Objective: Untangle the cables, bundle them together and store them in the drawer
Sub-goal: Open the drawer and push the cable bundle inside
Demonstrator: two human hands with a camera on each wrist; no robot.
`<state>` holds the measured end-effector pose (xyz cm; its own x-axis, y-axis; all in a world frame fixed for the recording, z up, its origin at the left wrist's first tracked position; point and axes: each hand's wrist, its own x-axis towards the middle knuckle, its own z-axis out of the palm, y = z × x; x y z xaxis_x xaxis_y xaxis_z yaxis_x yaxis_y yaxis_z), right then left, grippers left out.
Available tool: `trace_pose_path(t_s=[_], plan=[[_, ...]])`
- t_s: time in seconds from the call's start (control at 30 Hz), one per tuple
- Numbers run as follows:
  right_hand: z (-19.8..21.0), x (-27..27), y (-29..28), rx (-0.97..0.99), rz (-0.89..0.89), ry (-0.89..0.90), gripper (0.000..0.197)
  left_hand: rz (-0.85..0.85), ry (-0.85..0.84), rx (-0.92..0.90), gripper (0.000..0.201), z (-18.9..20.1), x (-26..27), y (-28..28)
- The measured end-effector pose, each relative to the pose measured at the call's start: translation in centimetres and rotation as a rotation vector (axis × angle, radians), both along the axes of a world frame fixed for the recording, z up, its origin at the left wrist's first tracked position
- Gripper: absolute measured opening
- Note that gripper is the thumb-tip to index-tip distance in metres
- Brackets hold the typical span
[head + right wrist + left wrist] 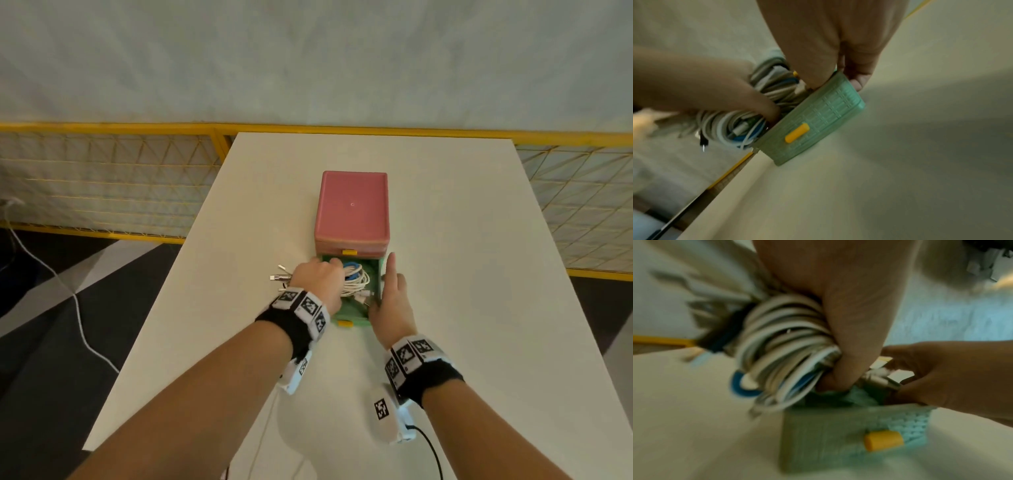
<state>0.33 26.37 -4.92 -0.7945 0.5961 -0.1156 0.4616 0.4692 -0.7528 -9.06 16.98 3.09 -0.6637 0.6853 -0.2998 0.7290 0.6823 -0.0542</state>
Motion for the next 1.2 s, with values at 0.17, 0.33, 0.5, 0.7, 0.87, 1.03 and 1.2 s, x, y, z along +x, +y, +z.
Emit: trace_pose_path(t_s=[0.17,0.33,0.5,0.7,0.87,1.03,1.2], plan=[[0.0,0.6,-0.1,0.177,0.154,0.085,0.098,-0.09,0.132,-0.249,0.024,-1.8,0.2,4.1],[-0.5,0.9,0.0,0.167,0.196,0.075,0.059,-0.012,0.183,-0.363,0.028,-3.1,1.1,4.8],[-0.2,0.4,0.1,0.238,0.236,-0.098,0.057,-0.116,0.115,-0.42,0.028,-1.4,0.3,4.8],[-0.2,0.4,0.2,0.237,0.228,-0.093,0.054,-0.139,0.152,-0.224,0.025,-3.2,1.2,3.7],[-0.2,-0.1,0.6,0.219,0.27,-0.163,0.07,-0.074,0.142,-0.206,0.027,-3.5,1.1,4.6],[0.5,-1.3,0.7,0.276,0.351,-0.323,0.074,0.002,-0.01,-0.108,0.027,-1.9,-0.3,3.2],[0.3,-1.1,1.0,0.294,0.387,-0.319,0.076,-0.079,0.117,-0.197,0.043,-3.9,0.8,2.8]])
